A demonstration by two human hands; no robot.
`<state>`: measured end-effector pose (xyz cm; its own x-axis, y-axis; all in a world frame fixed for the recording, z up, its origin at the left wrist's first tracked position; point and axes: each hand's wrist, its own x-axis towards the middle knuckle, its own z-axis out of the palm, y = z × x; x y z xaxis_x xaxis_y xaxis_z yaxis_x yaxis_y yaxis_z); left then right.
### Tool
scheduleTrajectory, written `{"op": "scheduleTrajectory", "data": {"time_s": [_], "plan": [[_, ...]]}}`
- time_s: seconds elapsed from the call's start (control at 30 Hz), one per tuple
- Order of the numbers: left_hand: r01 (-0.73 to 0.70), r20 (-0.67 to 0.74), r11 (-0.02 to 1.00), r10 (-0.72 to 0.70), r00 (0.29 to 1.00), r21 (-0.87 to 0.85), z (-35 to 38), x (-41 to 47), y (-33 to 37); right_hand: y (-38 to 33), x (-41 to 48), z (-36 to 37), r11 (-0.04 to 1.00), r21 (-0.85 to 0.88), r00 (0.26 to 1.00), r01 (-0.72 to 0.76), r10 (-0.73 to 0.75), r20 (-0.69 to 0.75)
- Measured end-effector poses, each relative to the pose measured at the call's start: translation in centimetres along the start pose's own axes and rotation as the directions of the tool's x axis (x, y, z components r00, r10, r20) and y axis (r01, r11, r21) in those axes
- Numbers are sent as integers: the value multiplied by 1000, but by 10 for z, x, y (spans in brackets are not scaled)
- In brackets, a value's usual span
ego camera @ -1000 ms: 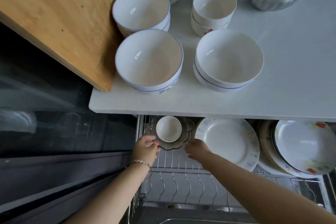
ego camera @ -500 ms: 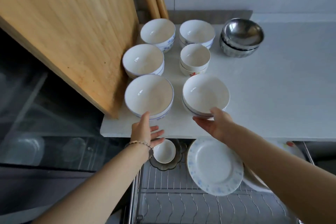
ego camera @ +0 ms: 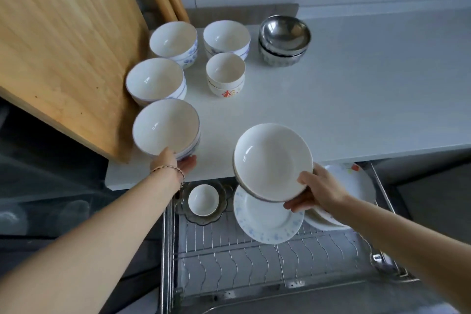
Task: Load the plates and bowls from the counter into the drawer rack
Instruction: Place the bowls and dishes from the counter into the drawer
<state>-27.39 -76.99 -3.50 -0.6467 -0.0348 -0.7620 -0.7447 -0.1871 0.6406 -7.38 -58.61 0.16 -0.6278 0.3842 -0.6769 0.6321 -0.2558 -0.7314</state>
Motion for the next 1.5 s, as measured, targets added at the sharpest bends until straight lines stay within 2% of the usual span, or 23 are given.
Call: {"op": "scheduleTrajectory", "data": {"time_s": [0.1, 0.23, 0.43, 0.67, 0.83, 1.0, 1.27, 1.5], "plan": [[-28, 37, 998, 26, 999, 64, -3, -22, -17, 17, -23, -35, 996, -86, 998, -34, 39, 56], [-73, 131, 967, 42, 991, 242, 1, -59, -51, 60, -38, -88, 970, -220, 987, -105, 129, 96], [34, 176, 915, -114, 978, 402, 32, -110, -135, 153, -31, -157, 899, -345, 953, -270, 301, 39], [25, 173, 764, -178, 969, 645, 52, -120, -227, 242, 14, -214, 796, -370, 867, -478, 495, -56], [1, 137, 670, -153, 979, 743, 61, -105, -268, 285, 46, -231, 758, -476, 889, -446, 437, -136], [-10, 109, 602, -128, 986, 799, 70, -94, -296, 302, 73, -235, 769, -427, 877, -476, 452, -163], [22, 70, 576, -137, 988, 817, 72, -90, -310, 301, 93, -243, 772, -409, 861, -486, 504, -72], [25, 65, 575, -136, 989, 818, 75, -88, -310, 306, 93, -235, 712, -472, 853, -519, 463, -239]]}}
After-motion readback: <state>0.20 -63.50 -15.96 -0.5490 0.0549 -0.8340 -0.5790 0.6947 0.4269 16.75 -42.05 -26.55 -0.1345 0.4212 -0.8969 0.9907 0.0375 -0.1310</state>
